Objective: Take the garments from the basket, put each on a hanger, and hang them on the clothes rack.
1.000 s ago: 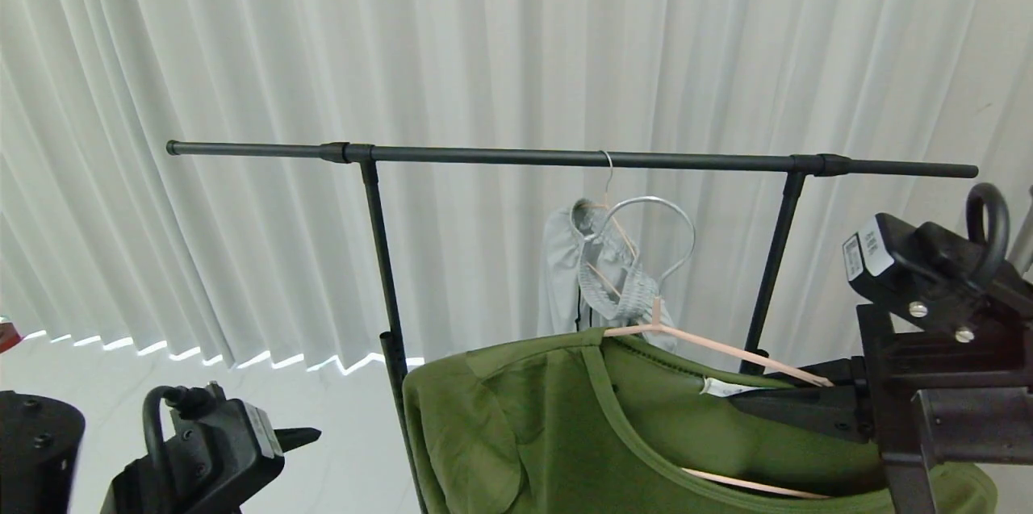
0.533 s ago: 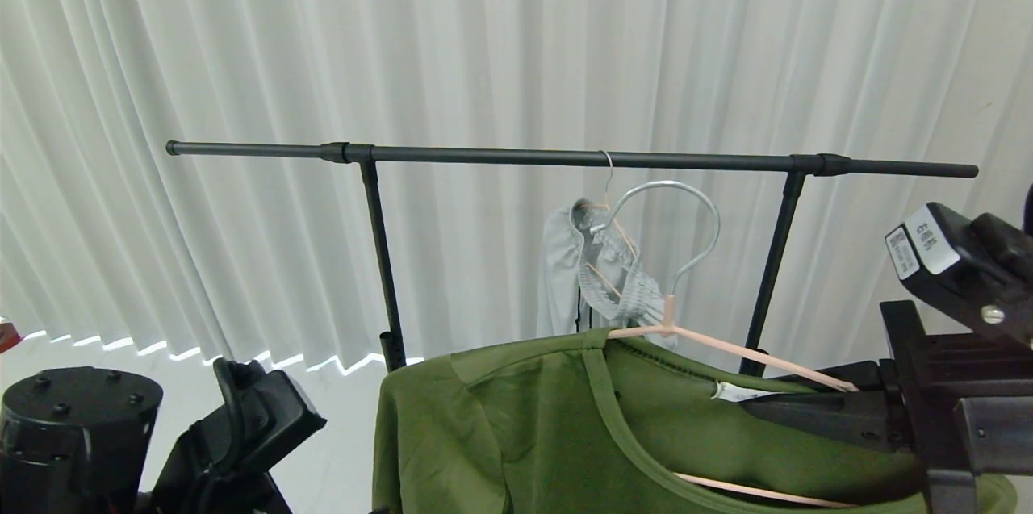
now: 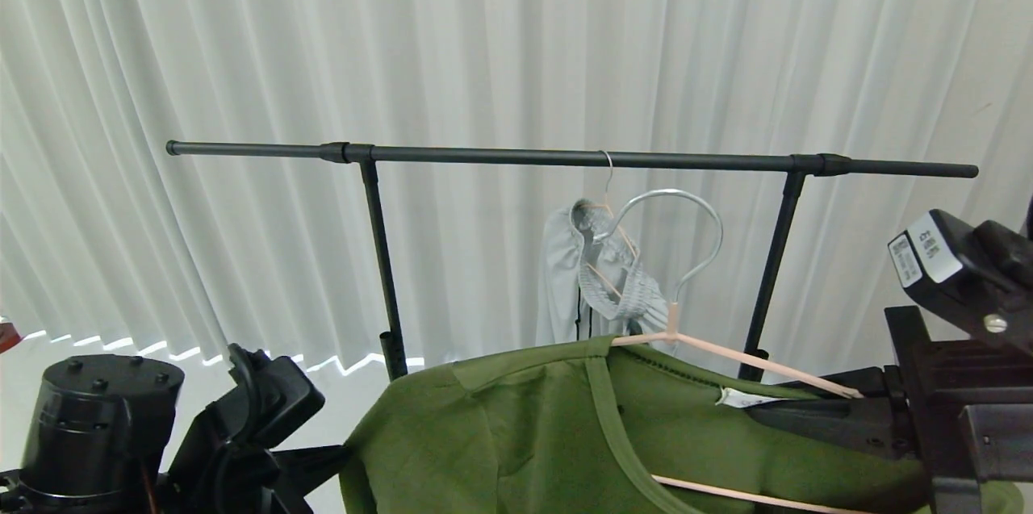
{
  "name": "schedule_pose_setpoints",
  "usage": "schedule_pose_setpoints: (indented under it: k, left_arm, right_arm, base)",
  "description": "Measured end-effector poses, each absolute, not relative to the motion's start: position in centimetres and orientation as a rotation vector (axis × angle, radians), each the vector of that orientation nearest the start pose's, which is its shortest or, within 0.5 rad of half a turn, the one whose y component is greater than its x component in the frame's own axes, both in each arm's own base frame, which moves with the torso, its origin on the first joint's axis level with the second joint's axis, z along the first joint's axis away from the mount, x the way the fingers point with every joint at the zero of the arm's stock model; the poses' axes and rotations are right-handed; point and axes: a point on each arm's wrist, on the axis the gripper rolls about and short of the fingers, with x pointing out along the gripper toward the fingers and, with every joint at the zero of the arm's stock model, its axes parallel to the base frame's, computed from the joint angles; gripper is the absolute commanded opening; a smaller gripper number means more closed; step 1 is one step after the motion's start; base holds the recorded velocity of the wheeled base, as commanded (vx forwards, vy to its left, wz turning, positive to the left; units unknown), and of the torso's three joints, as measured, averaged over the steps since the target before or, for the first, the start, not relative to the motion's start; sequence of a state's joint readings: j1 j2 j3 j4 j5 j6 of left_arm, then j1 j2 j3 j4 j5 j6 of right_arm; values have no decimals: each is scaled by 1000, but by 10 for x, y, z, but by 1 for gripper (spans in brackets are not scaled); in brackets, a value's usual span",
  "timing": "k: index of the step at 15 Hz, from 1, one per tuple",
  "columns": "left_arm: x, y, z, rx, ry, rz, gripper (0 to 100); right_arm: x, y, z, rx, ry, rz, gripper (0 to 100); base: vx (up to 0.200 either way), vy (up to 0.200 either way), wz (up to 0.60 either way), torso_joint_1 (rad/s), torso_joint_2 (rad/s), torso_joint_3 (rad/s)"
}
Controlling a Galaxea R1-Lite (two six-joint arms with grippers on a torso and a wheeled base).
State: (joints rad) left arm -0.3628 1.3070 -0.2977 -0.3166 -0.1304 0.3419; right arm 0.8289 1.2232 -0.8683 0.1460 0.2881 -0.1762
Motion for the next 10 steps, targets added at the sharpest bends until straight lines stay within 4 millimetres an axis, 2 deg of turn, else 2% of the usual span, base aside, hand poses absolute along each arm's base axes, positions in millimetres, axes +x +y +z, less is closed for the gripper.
schedule_pose_setpoints:
  k: [5, 10]
  left_arm:
    - [157, -41, 122, 358, 557, -461, 0]
    - [157, -28, 117, 342, 593, -390, 0]
  right_arm:
    - [109, 124, 232, -337, 534, 1088, 0]
    - [103, 116, 234, -322, 520, 1077, 0]
  base:
    - [0, 0, 0, 0, 0, 0]
    - [0, 0, 0, 0, 0, 0]
